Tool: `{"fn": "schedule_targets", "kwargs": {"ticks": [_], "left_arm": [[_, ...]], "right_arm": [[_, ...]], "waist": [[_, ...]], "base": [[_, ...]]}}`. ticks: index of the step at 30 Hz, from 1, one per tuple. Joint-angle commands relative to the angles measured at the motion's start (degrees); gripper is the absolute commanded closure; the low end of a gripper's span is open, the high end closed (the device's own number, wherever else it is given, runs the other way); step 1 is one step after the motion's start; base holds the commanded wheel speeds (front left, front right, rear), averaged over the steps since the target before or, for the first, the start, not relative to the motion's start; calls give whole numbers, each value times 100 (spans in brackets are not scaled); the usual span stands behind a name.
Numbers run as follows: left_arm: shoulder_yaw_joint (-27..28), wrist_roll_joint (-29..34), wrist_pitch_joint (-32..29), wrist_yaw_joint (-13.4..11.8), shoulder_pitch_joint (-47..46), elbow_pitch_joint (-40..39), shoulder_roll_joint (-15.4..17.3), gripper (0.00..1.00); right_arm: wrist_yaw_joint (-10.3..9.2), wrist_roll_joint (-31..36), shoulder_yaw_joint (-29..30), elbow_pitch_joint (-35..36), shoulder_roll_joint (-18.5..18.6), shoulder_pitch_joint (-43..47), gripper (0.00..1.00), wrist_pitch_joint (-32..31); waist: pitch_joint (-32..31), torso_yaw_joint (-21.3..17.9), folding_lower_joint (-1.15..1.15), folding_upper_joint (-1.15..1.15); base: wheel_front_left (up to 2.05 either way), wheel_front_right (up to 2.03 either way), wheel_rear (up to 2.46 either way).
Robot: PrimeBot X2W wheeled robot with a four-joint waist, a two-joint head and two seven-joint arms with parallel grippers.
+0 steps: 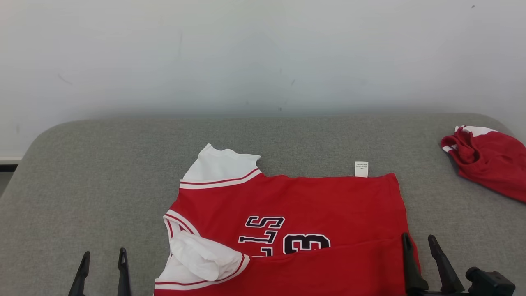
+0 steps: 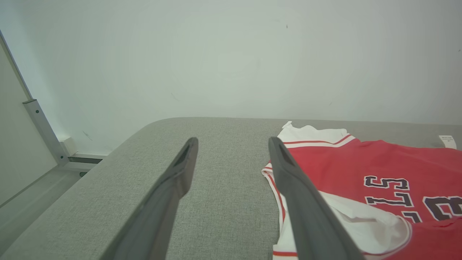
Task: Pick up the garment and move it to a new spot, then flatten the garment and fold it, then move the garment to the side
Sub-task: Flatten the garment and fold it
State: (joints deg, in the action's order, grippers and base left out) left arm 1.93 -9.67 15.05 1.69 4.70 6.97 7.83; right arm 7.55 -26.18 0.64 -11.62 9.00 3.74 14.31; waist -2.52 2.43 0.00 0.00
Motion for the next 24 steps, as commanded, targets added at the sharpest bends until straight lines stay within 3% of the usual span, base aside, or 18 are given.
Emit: {"fn": "schedule_targets", "kwargs": {"ticks": [1,14,24], "left_arm": [[42,84,16,25,72,-28,-32,0],[71,475,16,168,17,150,-100,0],[129,586,16,176,14,131,-147,0]], "right_arm": [[-16,84,-56,-22,-16,-46,0,48],[-16,919,-149,426,-150,-48,0,90],[-16,1142,-82,511,-314,103,0,91]], "waist": [[0,-18,0,0],[51,-95,0,0],[53,-81,0,0]], "base": [[0,0,0],[0,0,0],[0,0,0]]}}
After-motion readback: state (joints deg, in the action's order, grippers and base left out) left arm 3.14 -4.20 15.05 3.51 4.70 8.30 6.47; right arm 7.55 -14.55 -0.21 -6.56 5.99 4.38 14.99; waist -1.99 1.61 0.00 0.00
